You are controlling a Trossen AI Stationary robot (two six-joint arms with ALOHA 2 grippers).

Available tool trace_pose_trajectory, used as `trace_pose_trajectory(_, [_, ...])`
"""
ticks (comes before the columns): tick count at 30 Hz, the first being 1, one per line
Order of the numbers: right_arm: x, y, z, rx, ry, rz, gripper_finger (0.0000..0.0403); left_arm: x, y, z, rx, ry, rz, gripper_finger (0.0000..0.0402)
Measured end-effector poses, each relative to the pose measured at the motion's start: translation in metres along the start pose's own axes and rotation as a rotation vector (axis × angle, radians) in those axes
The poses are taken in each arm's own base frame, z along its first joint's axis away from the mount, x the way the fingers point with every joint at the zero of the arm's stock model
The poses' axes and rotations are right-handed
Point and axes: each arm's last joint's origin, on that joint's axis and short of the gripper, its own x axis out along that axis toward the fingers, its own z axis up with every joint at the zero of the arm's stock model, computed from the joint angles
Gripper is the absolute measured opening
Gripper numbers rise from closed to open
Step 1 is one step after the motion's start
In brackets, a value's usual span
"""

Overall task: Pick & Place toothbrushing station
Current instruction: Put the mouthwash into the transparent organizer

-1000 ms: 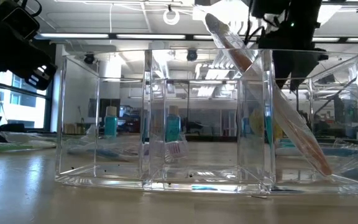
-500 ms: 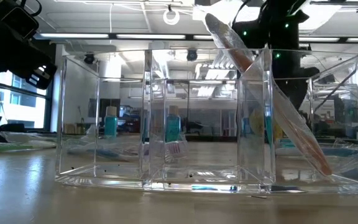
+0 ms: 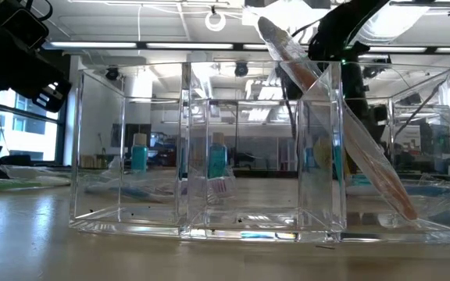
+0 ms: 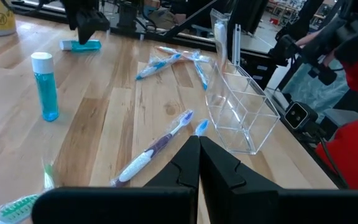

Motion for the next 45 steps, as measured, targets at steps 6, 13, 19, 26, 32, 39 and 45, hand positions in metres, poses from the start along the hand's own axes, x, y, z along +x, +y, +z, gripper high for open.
trace_pose_trajectory(6, [0.012, 0.001, 0.005, -0.019, 0.042, -0.010, 0.0268, 0.000, 0.000, 0.000, 0.000, 0.001, 0.000, 0.0003])
trace_pose_trajectory(13, [0.024, 0.004, 0.011, -0.049, 0.070, -0.004, 0.0268, 0.000, 0.000, 0.000, 0.000, 0.001, 0.001, 0.0003])
trace_pose_trajectory(19, [0.030, 0.009, 0.014, -0.076, 0.089, 0.039, 0.0268, 0.000, 0.000, 0.000, 0.000, 0.001, 0.001, 0.0003])
trace_pose_trajectory(26, [0.031, 0.010, 0.014, -0.069, 0.102, 0.058, 0.0227, 0.000, 0.000, 0.000, 0.001, 0.002, 0.001, 0.0003])
trace_pose_trajectory(32, [0.031, 0.012, 0.014, -0.073, 0.108, 0.077, 0.0139, 0.000, 0.000, 0.000, 0.001, 0.001, 0.001, 0.0003])
trace_pose_trajectory(39, [0.031, 0.012, 0.013, -0.077, 0.111, 0.077, 0.0122, 0.000, 0.000, 0.000, 0.001, 0.001, 0.001, 0.0003])
trace_pose_trajectory(45, [0.032, 0.012, 0.013, -0.077, 0.109, 0.073, 0.0121, 0.000, 0.000, 0.000, 0.001, 0.002, 0.002, 0.0003])
